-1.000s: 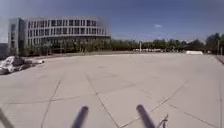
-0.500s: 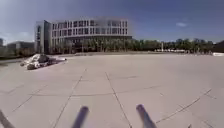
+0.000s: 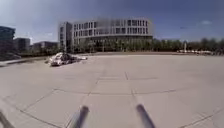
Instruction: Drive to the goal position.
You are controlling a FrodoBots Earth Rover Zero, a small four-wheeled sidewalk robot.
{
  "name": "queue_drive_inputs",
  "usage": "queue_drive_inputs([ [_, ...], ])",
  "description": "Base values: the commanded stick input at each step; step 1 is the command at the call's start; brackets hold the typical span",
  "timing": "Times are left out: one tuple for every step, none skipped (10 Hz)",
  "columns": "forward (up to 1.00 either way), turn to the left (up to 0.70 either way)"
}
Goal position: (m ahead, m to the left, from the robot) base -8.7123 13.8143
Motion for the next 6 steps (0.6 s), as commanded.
queue_drive_inputs([
  [0.0,0.7],
  [0.0,0.7],
  [0.0,0.7],
  [0.0,0.7],
  [0.0,0.7],
  [0.0,0.7],
])
